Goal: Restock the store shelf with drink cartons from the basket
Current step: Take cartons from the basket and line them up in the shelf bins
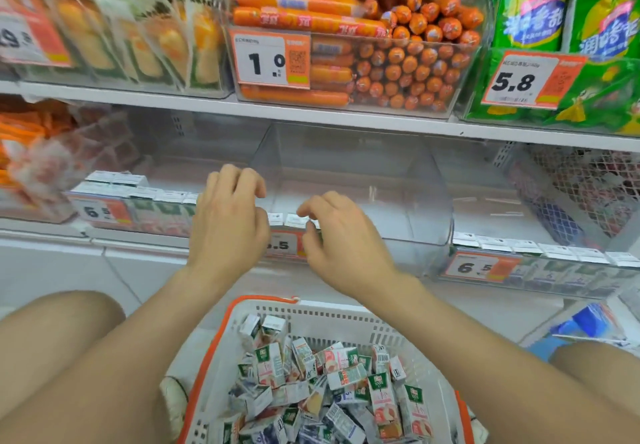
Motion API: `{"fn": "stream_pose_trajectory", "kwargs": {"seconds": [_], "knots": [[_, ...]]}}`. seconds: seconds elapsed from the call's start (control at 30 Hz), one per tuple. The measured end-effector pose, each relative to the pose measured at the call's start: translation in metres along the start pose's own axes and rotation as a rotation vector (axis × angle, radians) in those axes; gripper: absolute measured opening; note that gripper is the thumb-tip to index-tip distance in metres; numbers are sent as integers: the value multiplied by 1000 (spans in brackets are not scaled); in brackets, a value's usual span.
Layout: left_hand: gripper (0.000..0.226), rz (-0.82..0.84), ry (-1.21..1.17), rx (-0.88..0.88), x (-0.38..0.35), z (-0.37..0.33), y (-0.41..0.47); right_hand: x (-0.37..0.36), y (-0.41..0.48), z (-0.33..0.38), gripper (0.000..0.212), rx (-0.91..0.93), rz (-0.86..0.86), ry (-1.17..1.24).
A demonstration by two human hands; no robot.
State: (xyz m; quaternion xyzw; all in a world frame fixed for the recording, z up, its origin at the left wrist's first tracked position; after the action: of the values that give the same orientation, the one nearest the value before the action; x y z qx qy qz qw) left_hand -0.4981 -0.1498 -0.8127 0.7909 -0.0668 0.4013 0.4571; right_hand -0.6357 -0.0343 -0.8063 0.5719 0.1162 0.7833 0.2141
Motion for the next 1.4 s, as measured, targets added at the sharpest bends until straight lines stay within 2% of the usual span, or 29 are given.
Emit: {"fn": "stream_pose_trajectory", "kwargs": {"seconds": [0.07,0.2,0.27,0.37,0.47,0.6,0.83,1.03,1.13,1.4], "knots": [[30,22,68,136,11,48,5,-18,12,31,24,104,-18,2],[40,217,208,349,19,135,9,-60,50,82,16,257,-65,-220],[43,295,258,352,20,162,10,-78,73,101,27,276,-40,-326],[36,316,340,279,20,182,11,-102,101,120,33,273,37,-417],[34,300,432,195,18,190,8,-123,116,123,41,237,161,-446],[29,275,485,169,17,199,6,-139,121,129,46,189,210,-448],[21,201,451,186,29,201,7,-128,127,139,40,125,148,-450],[27,159,361,195,37,191,1,-115,116,139,35,94,77,-406],[38,179,365,196,35,191,-9,-113,107,141,32,106,88,-394],[51,225,389,147,30,182,-27,-114,89,140,41,124,142,-386]]}}
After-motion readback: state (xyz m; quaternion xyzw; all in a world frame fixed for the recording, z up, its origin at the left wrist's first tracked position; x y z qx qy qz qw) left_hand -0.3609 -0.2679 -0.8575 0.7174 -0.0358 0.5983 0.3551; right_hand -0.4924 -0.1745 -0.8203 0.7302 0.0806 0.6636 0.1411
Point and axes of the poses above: each hand's wrist, its own y-axis towards the middle knuckle, its own x-axis out of the back of the hand, z = x × y, the point moved 3 cm from there along y, towards the middle knuckle
